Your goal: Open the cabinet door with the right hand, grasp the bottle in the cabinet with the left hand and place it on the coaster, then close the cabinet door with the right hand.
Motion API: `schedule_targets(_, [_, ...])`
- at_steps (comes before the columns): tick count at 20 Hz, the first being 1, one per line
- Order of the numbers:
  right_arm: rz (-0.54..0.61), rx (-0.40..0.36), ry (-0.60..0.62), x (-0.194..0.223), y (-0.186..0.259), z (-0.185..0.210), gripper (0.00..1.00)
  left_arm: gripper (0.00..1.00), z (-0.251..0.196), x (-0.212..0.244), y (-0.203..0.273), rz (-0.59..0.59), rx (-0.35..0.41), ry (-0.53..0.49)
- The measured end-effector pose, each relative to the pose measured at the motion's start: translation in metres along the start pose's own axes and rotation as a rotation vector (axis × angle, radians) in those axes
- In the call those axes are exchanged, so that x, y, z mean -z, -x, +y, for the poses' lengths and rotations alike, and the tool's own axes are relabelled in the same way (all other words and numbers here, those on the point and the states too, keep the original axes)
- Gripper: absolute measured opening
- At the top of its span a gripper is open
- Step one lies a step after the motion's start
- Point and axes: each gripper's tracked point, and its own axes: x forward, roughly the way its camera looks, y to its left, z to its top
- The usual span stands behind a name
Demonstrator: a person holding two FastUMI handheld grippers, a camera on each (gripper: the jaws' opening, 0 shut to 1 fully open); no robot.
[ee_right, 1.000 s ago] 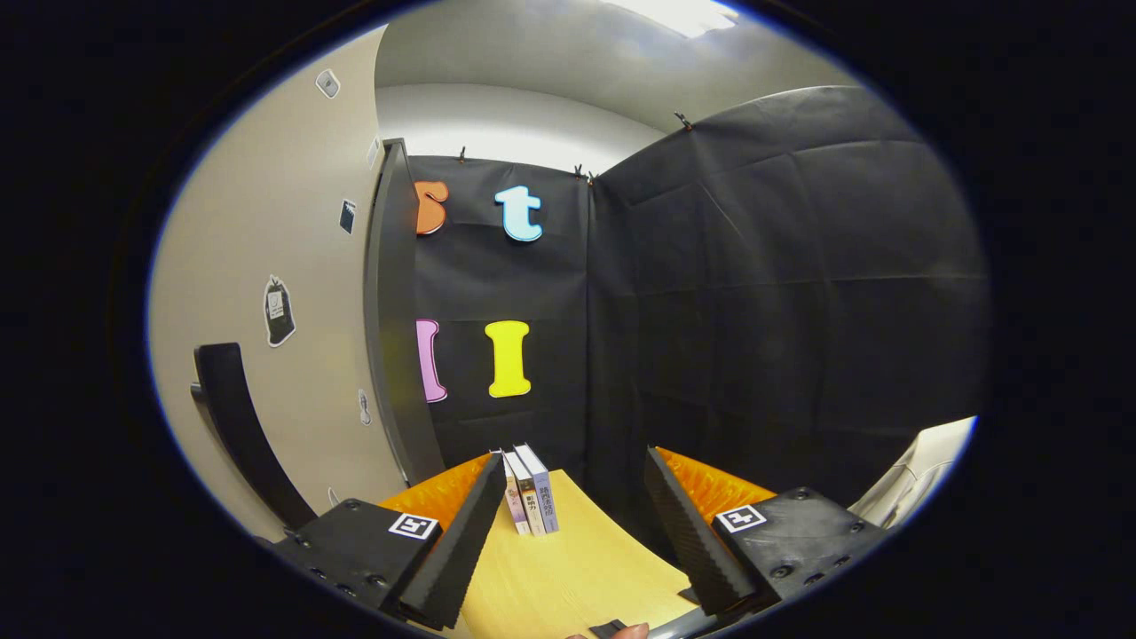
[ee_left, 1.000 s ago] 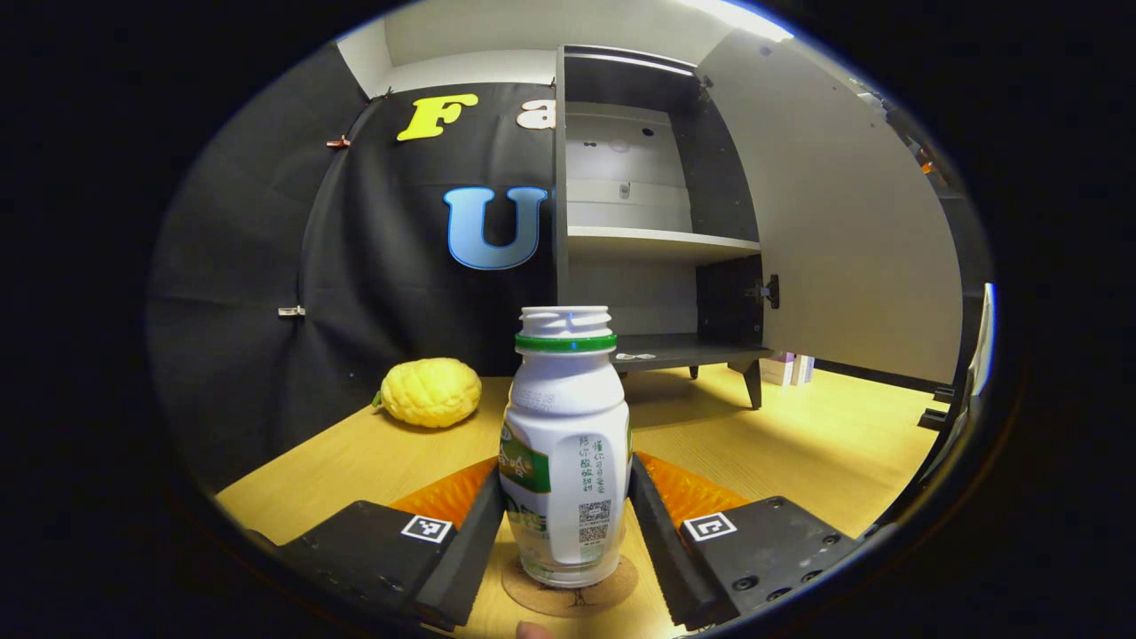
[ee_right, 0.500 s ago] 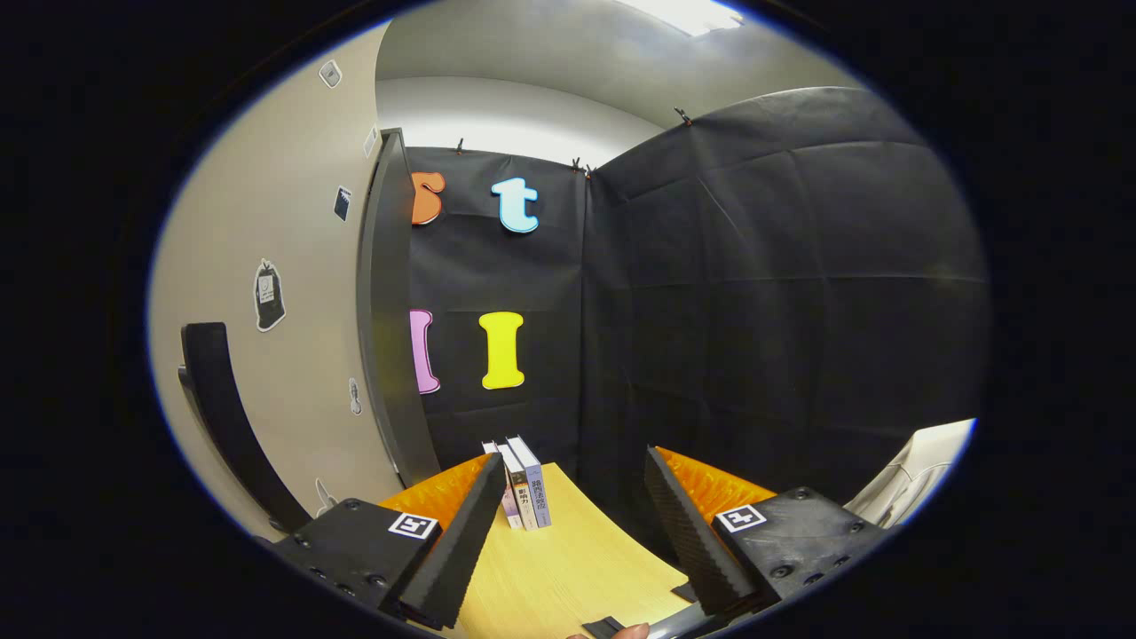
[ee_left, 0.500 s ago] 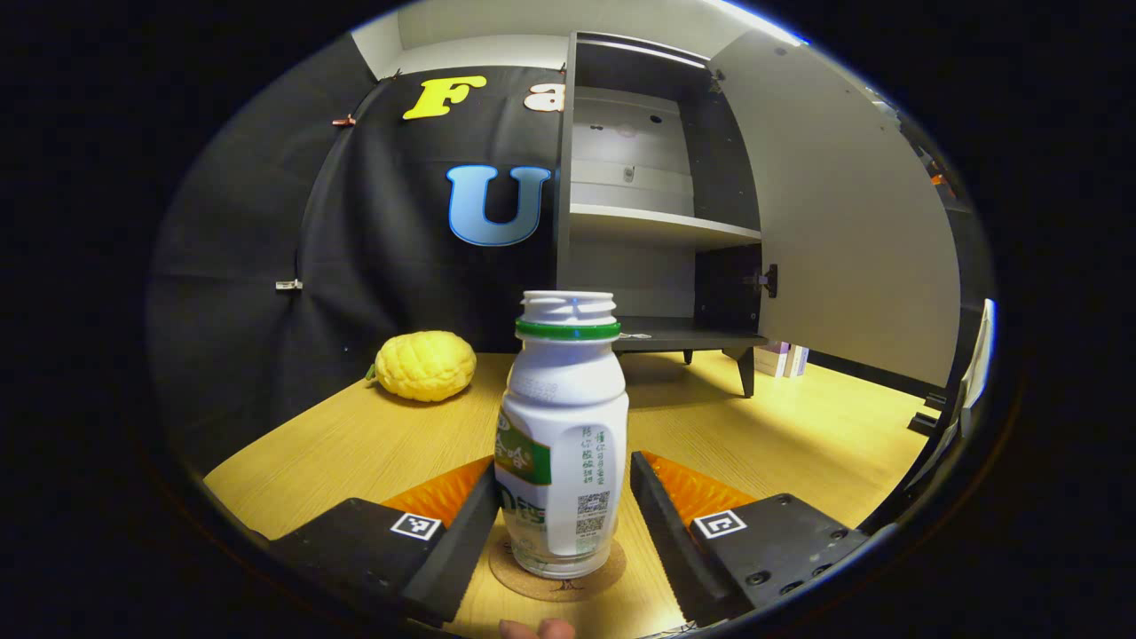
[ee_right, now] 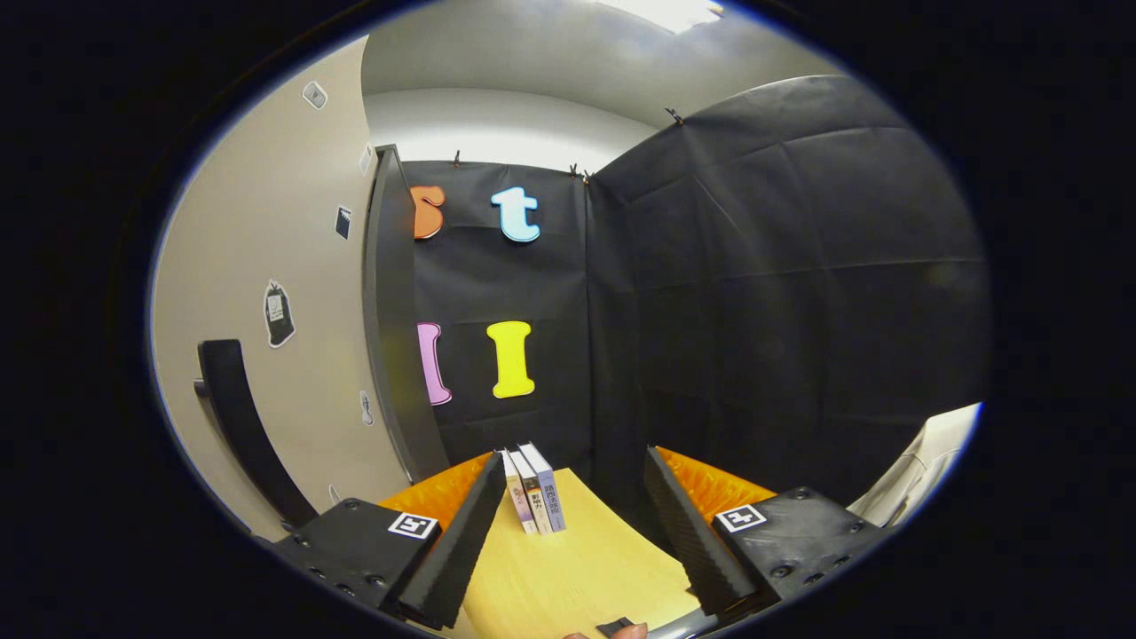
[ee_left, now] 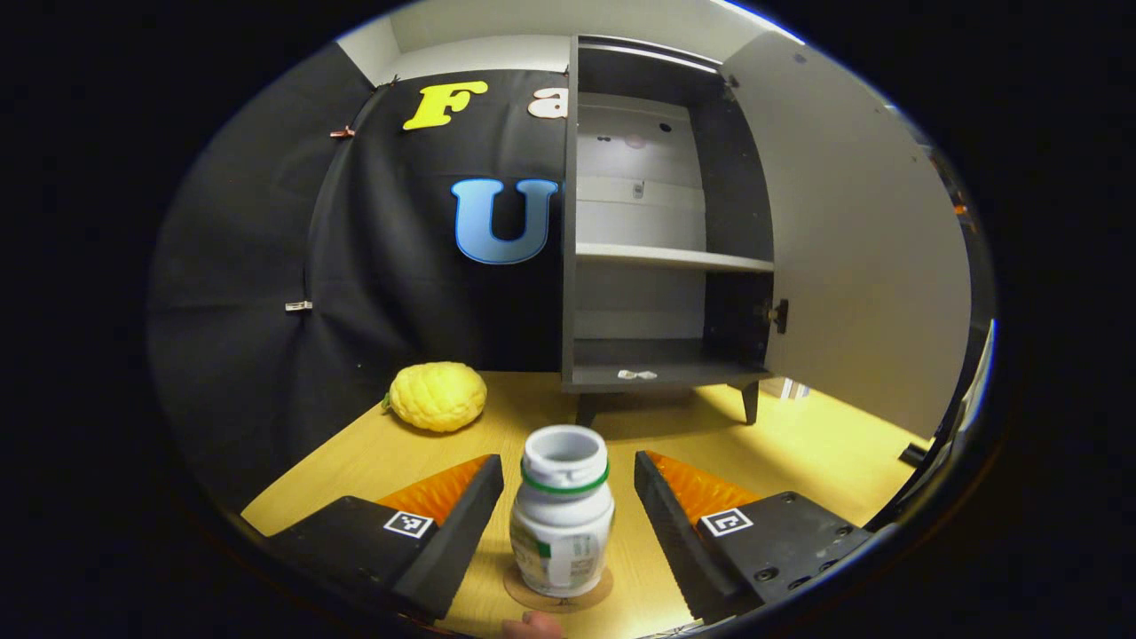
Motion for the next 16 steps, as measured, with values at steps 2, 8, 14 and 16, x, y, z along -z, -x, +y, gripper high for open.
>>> schedule_targets(2, [-0.008, -0.018, -0.022, -0.003, -0.001, 0.005, 0.98, 0.94, -0.006, -0.030, 0.002, -0.016, 0.007, 0.030])
schedule_targets(8, [0.017, -0.047, -0.003, 0.003, -0.005, 0.013, 0.98, 0.94, -0.006, -0.124, 0.003, -0.056, -0.038, 0.000])
schedule_targets(14, [0.024, -0.072, -0.081, -0.005, 0.001, 0.017, 0.98, 0.94, -0.006, -0.189, 0.017, -0.082, -0.067, 0.013])
schedule_targets(16, [0.028, -0.096, -0.091, -0.006, 0.008, 0.025, 0.98, 0.93, -0.008, -0.203, 0.023, -0.089, -0.074, 0.034])
